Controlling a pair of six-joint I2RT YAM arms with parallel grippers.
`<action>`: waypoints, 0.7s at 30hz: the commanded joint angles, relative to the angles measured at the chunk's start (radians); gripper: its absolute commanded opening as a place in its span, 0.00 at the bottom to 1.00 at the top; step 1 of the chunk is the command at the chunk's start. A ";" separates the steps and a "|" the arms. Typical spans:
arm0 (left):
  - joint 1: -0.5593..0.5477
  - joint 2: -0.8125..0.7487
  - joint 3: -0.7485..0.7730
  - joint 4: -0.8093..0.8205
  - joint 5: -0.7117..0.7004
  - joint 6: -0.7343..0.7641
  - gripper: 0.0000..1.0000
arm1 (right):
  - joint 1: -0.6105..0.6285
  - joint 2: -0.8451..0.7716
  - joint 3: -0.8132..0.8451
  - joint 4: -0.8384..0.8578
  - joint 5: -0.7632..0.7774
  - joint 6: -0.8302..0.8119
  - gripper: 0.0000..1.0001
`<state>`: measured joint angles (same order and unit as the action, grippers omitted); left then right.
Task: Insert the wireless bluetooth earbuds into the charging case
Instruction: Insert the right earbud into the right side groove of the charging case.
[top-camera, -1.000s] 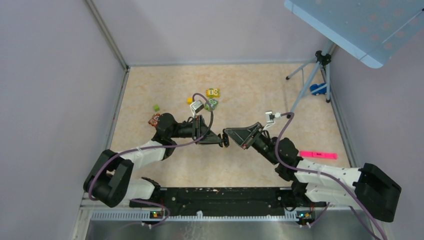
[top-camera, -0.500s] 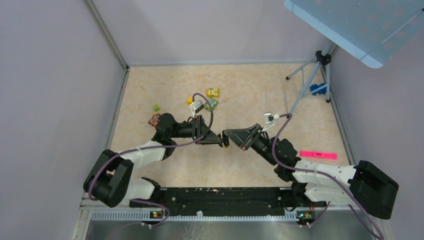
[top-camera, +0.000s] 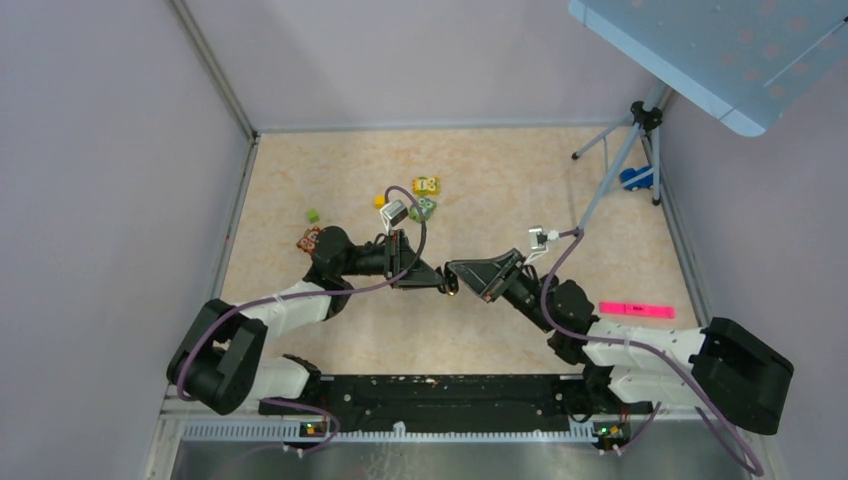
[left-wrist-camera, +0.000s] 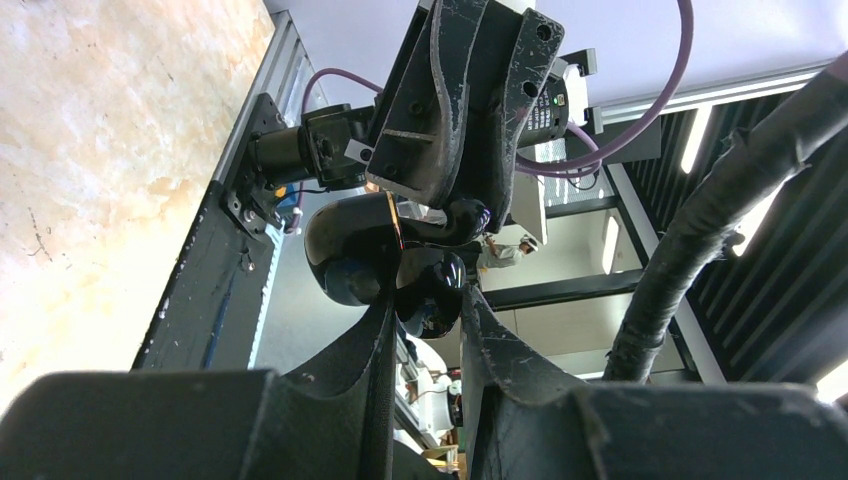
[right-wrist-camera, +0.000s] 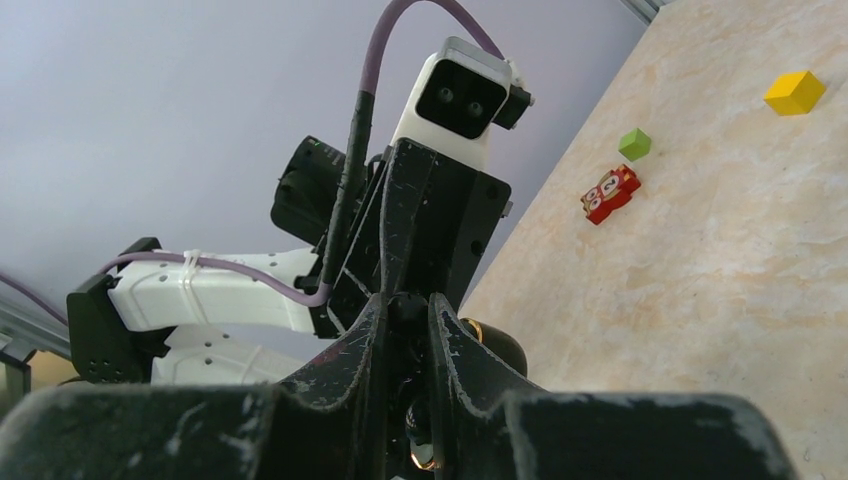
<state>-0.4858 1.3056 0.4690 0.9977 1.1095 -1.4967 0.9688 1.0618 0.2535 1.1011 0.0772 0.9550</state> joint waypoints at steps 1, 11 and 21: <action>0.004 -0.020 0.010 0.074 0.007 -0.008 0.00 | 0.014 0.027 -0.004 0.101 -0.007 0.006 0.04; 0.003 -0.029 0.006 0.073 0.007 -0.010 0.00 | 0.014 0.054 -0.009 0.146 -0.018 0.013 0.02; 0.004 -0.019 0.010 0.125 0.004 -0.051 0.00 | 0.014 0.021 -0.044 0.126 0.010 0.001 0.02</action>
<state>-0.4850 1.3048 0.4690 1.0092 1.1099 -1.5215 0.9688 1.1004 0.2264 1.1969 0.0750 0.9710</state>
